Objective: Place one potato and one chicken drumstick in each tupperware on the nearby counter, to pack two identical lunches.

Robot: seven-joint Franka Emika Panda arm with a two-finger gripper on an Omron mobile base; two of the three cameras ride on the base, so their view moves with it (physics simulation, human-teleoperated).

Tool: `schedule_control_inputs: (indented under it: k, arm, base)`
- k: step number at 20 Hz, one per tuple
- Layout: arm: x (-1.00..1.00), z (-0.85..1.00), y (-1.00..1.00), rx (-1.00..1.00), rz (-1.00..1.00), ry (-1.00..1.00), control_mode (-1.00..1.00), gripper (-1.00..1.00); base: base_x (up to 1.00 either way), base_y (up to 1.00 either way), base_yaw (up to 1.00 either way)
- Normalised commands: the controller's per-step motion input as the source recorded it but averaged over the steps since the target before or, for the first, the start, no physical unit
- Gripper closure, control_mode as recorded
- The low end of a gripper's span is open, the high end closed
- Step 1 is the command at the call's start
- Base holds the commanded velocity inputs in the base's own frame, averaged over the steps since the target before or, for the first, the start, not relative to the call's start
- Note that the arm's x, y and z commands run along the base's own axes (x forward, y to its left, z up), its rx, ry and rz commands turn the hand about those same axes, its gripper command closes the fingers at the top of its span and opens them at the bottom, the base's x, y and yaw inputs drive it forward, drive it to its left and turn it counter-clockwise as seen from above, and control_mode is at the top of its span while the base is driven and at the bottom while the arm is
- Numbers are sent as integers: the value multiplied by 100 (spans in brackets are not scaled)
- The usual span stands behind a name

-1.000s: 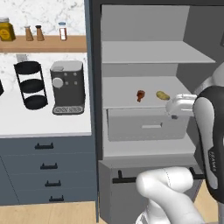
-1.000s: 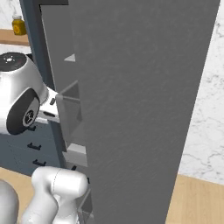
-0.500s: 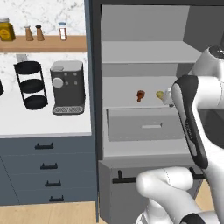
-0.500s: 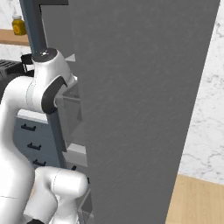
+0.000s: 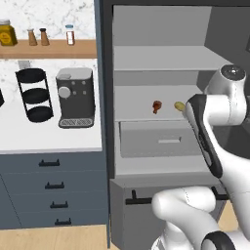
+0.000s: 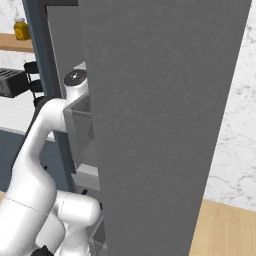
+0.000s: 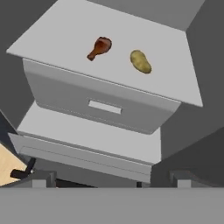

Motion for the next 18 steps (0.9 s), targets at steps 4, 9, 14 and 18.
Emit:
schedule_control_inputs:
  k: [4, 9, 14, 18]
  arm:
    - [67, 0, -35, -8, 5, 0, -100, -100]
    - [65, -21, -28, -1, 0, 4, -100, -100]
    - [73, -29, -17, 0, 3, 9, -100, -100]
    - [76, -18, -1, 0, 5, 8, -100, -100]
  base:
    - [0, 0, 0]
    - [0, 0, 0]
    - [0, 0, 0]
    - [0, 0, 0]
